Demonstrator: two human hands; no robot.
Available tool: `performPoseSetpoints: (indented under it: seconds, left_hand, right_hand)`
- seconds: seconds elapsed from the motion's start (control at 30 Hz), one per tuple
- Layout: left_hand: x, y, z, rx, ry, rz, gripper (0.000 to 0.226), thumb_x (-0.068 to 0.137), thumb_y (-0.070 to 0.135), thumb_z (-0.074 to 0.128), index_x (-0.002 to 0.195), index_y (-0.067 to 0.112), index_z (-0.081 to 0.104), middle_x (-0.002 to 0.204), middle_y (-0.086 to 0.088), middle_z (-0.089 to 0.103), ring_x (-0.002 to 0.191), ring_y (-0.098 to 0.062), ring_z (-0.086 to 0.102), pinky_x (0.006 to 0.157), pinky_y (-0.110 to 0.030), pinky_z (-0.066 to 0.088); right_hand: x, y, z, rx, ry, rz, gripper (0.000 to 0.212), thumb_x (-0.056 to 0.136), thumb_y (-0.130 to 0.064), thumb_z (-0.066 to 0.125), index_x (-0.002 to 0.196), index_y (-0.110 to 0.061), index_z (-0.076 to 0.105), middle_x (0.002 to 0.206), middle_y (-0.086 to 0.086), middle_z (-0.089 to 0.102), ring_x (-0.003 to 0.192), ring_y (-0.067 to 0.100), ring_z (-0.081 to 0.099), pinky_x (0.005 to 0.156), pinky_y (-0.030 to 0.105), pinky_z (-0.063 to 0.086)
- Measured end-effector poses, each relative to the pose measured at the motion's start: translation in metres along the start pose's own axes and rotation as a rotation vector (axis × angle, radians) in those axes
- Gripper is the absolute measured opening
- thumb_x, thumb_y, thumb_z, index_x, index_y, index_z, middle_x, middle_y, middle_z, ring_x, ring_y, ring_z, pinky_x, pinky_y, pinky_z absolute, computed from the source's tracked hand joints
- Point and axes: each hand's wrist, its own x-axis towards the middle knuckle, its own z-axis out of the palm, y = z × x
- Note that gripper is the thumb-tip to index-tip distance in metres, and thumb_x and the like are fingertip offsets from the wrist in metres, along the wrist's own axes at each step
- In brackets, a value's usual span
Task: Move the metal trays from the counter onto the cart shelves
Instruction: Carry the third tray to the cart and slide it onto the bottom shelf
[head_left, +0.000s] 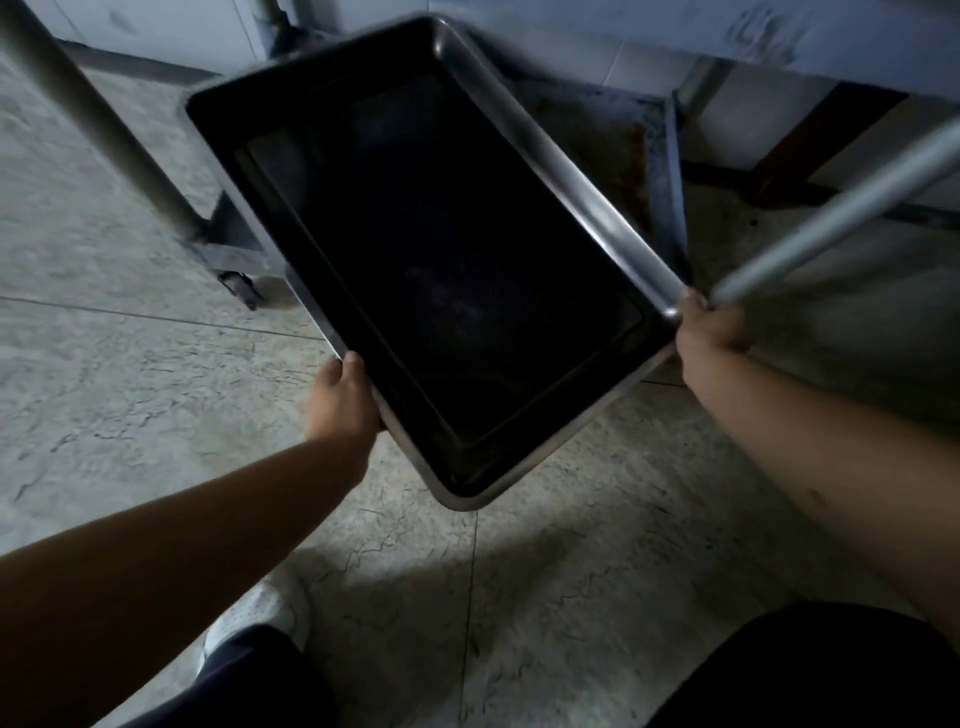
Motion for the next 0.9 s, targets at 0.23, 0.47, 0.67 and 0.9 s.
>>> performPoseSetpoints:
  seconds: [0.23, 0.47, 0.67, 0.9]
  left_hand:
    - [-0.005, 0.003, 0.028, -0.233, -0.075, -0.062, 0.032, 0.107, 0.027, 0.035, 0.108, 0.008, 0.061, 0.106, -0.015, 0.071, 0.090, -0.026, 0.074, 0.069, -0.037, 0.063]
    - [0.002, 0.023, 0.063, -0.349, -0.190, -0.099, 0.031, 0.107, 0.024, 0.040, 0.119, 0.000, 0.057, 0.108, -0.020, 0.072, 0.090, -0.030, 0.075, 0.071, -0.039, 0.063]
    - [0.010, 0.038, 0.094, -0.271, -0.351, -0.081, 0.021, 0.106, 0.021, 0.045, 0.108, 0.008, 0.061, 0.101, -0.011, 0.074, 0.086, -0.020, 0.075, 0.073, -0.034, 0.055]
    - [0.030, 0.054, 0.131, -0.275, -0.299, -0.076, 0.017, 0.103, 0.014, 0.053, 0.104, 0.001, 0.064, 0.087, -0.015, 0.074, 0.072, -0.019, 0.072, 0.061, -0.025, 0.056]
  right_hand:
    - [-0.042, -0.011, 0.019, 0.178, -0.148, 0.037, 0.037, 0.091, -0.048, 0.052, 0.095, -0.015, 0.066, 0.103, 0.016, 0.070, 0.096, 0.036, 0.066, 0.086, 0.050, 0.054]
    - [-0.140, 0.017, -0.006, 0.380, -0.590, 0.011, 0.025, 0.102, -0.029, 0.044, 0.092, -0.008, 0.055, 0.055, 0.005, 0.053, 0.044, 0.019, 0.050, 0.042, 0.025, 0.039]
    - [-0.083, -0.005, -0.004, 0.375, -0.515, 0.077, 0.025, 0.100, -0.028, 0.051, 0.097, -0.009, 0.067, 0.101, 0.014, 0.068, 0.085, 0.026, 0.066, 0.077, 0.038, 0.053]
    - [-0.033, -0.016, -0.010, 0.331, -0.320, 0.154, 0.027, 0.094, -0.039, 0.057, 0.075, -0.020, 0.058, 0.071, 0.005, 0.061, 0.048, 0.016, 0.053, 0.042, 0.023, 0.037]
